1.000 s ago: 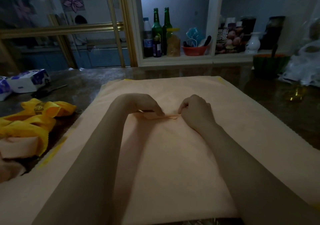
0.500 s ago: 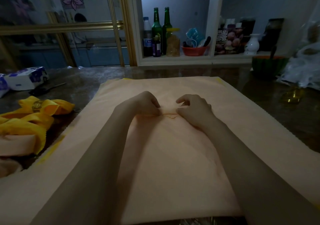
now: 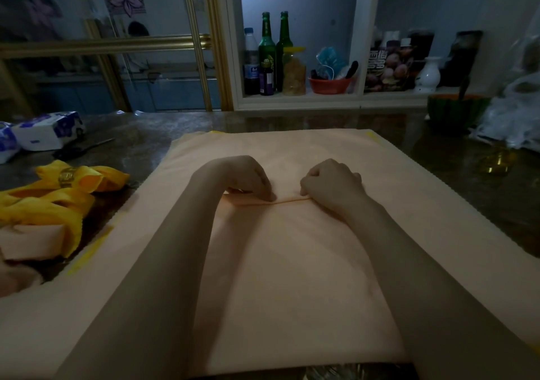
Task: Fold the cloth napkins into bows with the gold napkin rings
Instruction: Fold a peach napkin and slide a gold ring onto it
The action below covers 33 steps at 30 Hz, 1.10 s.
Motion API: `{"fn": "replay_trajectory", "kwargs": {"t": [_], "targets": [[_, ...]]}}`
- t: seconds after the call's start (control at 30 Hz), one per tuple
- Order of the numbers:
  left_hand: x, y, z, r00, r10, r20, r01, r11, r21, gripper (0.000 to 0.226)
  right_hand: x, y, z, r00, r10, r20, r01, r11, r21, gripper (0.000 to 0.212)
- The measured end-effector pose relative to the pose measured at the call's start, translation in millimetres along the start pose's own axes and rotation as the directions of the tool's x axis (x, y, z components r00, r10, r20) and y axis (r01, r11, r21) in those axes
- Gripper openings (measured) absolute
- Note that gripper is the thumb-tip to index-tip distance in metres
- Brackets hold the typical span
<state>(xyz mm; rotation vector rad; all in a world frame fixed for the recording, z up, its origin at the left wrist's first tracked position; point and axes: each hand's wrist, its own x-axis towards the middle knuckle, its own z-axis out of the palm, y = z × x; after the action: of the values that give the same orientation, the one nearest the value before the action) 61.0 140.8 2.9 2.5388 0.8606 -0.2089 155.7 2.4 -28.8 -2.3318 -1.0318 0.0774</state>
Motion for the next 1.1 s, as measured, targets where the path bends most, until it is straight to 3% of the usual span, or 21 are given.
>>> {"fn": "replay_trajectory", "kwargs": {"t": [0.27, 0.43, 0.53, 0.63, 0.8, 0.93, 1.1], "targets": [[-1, 5, 1, 1.000, 0.002, 0.001, -0.002, 0.999, 0.050, 0.034, -1, 1, -12, 0.995, 0.018, 0.102, -0.025, 0.997, 0.070, 0.014], [-5, 5, 15, 0.983, 0.057, -0.175, -0.053, 0.998, 0.029, 0.024, -7, 3, -9, 0.998, -0.023, 0.057, 0.020, 0.998, 0.057, 0.013], [-17, -2, 23, 0.939, 0.120, -0.323, -0.116, 0.993, 0.032, 0.008, -11, -1, -8, 0.998, -0.041, 0.042, 0.039, 0.998, 0.043, 0.008], [-31, -16, 25, 0.900, 0.126, -0.417, -0.127, 0.992, 0.026, 0.008, -17, -3, -8, 0.998, -0.058, 0.018, 0.056, 0.996, 0.067, 0.009], [-42, -29, 38, 0.893, 0.137, -0.429, -0.143, 0.990, 0.019, 0.012, -22, 0, -6, 0.999, -0.051, 0.019, 0.052, 0.996, -0.067, 0.014], [-46, -27, 38, 0.894, 0.116, -0.434, -0.106, 0.993, 0.047, 0.023, -25, 2, -5, 1.000, 0.011, -0.008, -0.011, 0.999, -0.036, 0.025], [-44, -30, 43, 0.890, 0.078, -0.449, -0.132, 0.987, -0.089, 0.005, -28, 4, -5, 1.000, 0.029, 0.010, -0.028, 0.999, -0.031, 0.021]]}}
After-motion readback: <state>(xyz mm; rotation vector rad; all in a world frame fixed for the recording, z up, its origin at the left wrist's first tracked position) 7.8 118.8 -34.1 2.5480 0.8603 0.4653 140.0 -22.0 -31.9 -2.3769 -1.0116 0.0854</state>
